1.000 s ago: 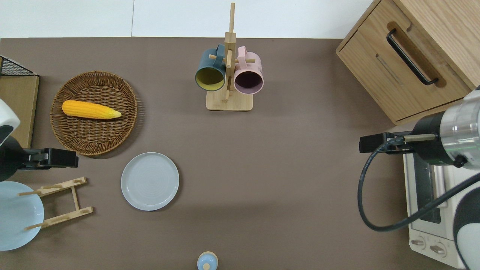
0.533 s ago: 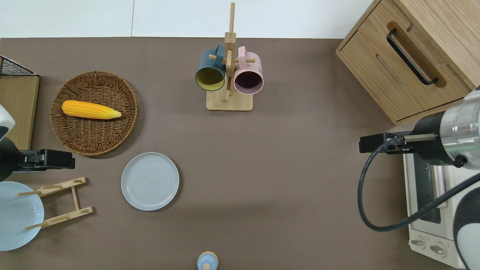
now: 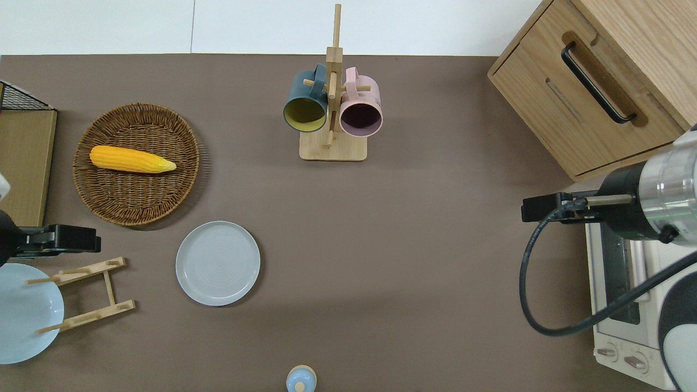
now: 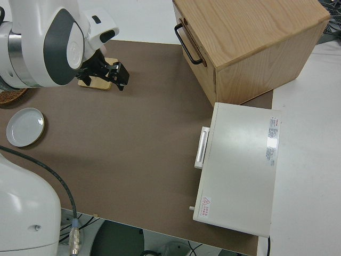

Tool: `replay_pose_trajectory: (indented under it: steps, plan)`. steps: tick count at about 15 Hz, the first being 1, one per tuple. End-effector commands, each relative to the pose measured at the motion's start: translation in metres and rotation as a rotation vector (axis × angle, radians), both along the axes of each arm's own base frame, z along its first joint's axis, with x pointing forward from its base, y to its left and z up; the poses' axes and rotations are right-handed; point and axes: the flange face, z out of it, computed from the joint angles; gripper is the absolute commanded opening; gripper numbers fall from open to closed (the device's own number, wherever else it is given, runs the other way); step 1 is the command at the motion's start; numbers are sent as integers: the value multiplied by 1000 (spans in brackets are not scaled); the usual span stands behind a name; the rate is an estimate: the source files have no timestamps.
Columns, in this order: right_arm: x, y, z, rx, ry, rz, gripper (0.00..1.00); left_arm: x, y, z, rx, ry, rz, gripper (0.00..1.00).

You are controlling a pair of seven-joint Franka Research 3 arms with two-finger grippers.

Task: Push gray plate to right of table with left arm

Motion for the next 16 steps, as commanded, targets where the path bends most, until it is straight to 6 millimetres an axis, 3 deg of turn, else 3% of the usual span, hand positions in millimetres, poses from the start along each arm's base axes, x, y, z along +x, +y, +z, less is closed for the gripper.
replay_pose_trajectory:
  steps: [1, 8, 9, 11, 15, 16]
  plan:
    - [1, 0, 3, 18, 0, -2, 996, -7, 4, -4, 24, -9, -3, 991]
    - [1, 0, 3, 18, 0, -2, 996, -4, 3, -12, 23, -18, -4, 991]
    - [1, 0, 3, 18, 0, -2, 996, -2, 3, -19, 22, -5, -3, 991]
    - [1, -1, 3, 18, 0, -4, 996, 10, -1, -59, 17, 48, -14, 991]
    - [1, 0, 3, 18, 0, -2, 996, 16, 5, -78, 18, 43, -3, 991]
    - [1, -1, 3, 18, 0, -4, 996, 19, 5, -96, 18, 61, -4, 991]
